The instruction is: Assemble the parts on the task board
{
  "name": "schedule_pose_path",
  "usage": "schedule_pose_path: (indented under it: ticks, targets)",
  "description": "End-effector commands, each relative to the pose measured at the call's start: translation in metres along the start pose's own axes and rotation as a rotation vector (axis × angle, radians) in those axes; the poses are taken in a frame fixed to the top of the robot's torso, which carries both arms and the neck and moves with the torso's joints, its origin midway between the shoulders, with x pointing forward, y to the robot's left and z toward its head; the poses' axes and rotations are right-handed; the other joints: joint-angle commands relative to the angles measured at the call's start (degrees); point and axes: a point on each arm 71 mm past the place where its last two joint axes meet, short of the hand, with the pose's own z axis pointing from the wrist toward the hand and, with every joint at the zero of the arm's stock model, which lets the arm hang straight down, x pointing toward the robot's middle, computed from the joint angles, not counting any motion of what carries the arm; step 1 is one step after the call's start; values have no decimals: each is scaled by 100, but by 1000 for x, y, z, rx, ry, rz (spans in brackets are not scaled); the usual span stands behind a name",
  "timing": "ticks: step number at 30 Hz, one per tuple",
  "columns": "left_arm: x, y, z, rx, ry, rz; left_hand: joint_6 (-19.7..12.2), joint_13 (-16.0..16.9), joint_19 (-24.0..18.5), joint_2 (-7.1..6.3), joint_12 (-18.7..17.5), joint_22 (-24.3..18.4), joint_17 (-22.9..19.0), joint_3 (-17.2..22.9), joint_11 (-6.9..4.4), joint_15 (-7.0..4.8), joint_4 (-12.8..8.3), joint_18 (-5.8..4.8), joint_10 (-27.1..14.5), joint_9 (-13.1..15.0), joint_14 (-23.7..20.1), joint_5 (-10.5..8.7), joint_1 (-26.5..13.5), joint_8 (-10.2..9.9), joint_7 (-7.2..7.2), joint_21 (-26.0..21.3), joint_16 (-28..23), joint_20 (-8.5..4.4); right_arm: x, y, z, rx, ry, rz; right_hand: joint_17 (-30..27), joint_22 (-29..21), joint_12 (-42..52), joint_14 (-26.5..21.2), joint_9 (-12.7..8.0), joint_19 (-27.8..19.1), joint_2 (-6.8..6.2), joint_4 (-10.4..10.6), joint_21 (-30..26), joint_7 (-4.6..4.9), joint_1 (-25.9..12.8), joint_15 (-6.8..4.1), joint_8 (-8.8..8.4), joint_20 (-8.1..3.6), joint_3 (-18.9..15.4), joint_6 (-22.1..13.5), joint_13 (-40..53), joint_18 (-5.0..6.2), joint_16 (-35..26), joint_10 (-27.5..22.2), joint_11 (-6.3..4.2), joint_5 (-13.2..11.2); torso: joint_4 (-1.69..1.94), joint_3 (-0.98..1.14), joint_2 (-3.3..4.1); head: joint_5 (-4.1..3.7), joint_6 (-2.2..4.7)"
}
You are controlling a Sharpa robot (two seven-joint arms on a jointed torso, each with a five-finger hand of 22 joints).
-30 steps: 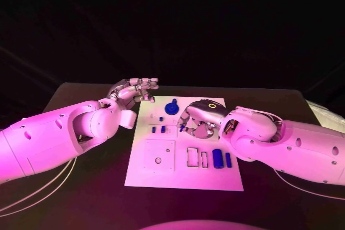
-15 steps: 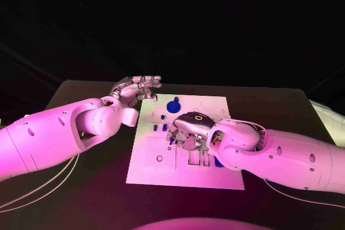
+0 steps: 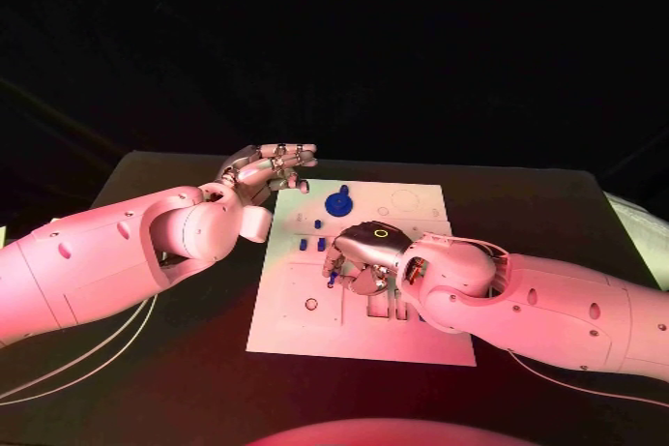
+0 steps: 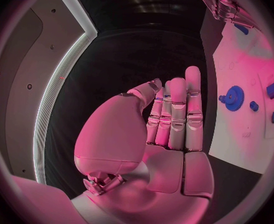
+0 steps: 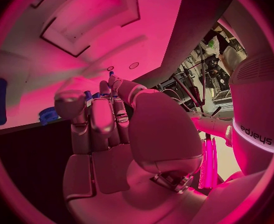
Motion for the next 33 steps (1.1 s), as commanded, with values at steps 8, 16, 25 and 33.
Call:
schedule_pose_path:
  ticks: [8, 16, 25, 33]
  targets:
    - [3, -1, 0, 13, 24, -2, -49, 9, 27, -16, 24, -8, -5, -10, 4, 12, -37, 59, -32, -8, -39, 39, 23, 29, -6, -25, 22, 19, 5, -1, 2, 12, 28, -49, 9, 17, -7, 216, 11, 17, 29, 0, 35, 45, -35, 45, -17, 12, 29, 18, 7, -2, 45, 94, -37, 6, 0, 3, 3, 18, -33]
    - [3, -1, 0, 13, 25, -2, -49, 9, 27, -16, 24, -8, -5, -10, 4, 12, -37, 59, -32, -8, -39, 39, 23, 29, -6, -25, 22, 19, 8, 0, 4, 13, 46, -58, 18, 23, -9, 216, 14, 18, 26, -1, 39, 46, -43, 45, -18, 13, 25, 19, 7, -3, 54, 96, -37, -1, -4, 5, 1, 33, -50]
    - [3, -1, 0, 10, 29, -3, -52, 13, 27, -14, 37, -10, -11, -11, 5, 14, -42, 59, -40, -10, -43, 41, 27, 35, -6, -28, 23, 21, 12, 3, 5, 1, 71, -55, 33, 40, -9, 218, 17, 23, 33, -1, 50, 45, -48, 45, -16, 14, 24, 24, 9, -5, 68, 104, -39, -7, 1, 1, -3, 34, -62]
    - [3, -1, 0, 8, 28, -3, -52, 13, 27, -14, 37, -10, -11, -11, 5, 14, -42, 59, -40, -10, -43, 41, 27, 35, -6, -28, 23, 21, 13, 5, 5, 2, 76, -59, 26, 37, -11, 217, 20, 22, 36, -2, 49, 44, -56, 44, -16, 15, 21, 26, 10, -3, 64, 108, -39, -17, -1, 1, -5, 37, -56]
